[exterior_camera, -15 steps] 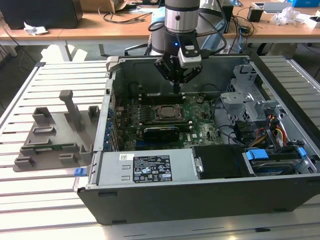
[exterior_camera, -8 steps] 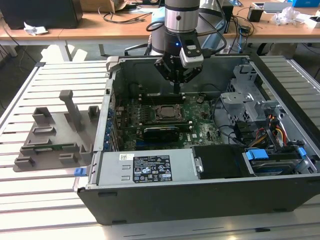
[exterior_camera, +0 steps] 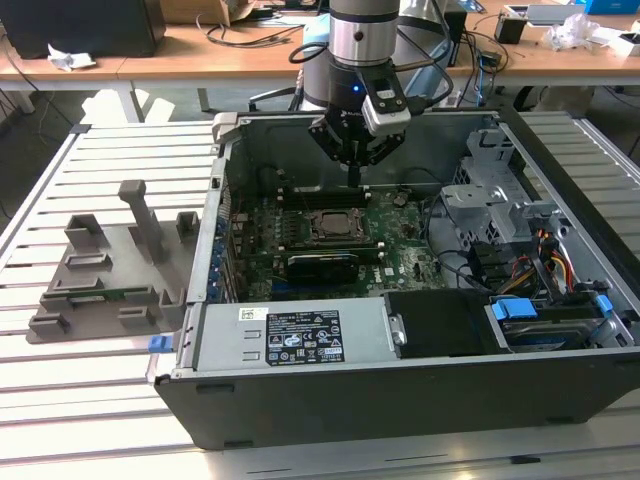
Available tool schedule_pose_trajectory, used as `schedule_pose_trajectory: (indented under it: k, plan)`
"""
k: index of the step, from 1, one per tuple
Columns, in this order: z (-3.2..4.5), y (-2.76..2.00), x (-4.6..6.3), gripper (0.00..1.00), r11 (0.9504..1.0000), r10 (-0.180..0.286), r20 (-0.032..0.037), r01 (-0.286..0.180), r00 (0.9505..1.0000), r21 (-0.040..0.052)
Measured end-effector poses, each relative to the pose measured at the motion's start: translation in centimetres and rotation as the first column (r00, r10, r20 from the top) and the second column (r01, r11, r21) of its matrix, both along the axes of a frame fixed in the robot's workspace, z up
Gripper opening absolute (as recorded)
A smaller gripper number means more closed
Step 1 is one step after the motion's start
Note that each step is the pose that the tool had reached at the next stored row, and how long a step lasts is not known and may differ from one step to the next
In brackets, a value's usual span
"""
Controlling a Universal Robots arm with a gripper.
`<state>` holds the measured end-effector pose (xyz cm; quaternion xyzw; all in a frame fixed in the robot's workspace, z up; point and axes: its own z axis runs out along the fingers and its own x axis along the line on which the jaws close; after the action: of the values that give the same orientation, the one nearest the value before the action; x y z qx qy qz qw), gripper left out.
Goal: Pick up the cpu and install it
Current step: 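Install the first cpu locking lever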
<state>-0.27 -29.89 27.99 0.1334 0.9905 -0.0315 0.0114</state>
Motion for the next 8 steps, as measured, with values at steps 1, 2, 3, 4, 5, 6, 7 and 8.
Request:
schedule_pose_trajectory:
  k: [1, 2, 3, 4, 5, 6, 7, 8]
  plan:
    - [0.00, 0.00, 0.00, 0.11, 1.0000, 0.007, -0.0001, -0.007, 1.0000, 0.0000]
    - [0.00, 0.00, 0.00, 0.11, 0.9999, 0.017, 0.0000, -0.017, 0.9999, 0.0000]
    - [0.00, 0.00, 0.00, 0.11, 0.9998, 0.022, -0.0001, -0.022, 0.9998, 0.0000]
    - [0.00, 0.00, 0.00, 0.11, 0.9996, 0.027, 0.0000, -0.027, 0.9996, 0.0000]
    - [0.00, 0.00, 0.00, 0.11, 0.9992, 0.041, 0.0000, -0.041, 0.9992, -0.0001]
    - [0.00, 0.00, 0.00, 0.11, 0.9985, 0.054, 0.0000, -0.054, 0.9985, 0.0000]
    - [0.00, 0.00, 0.00, 0.11, 0.9979, 0.064, -0.0001, -0.064, 0.9979, -0.0001]
    - [0.00, 0.00, 0.00, 0.11, 0.9970, 0.078, 0.0000, -0.078, 0.9970, 0.0000]
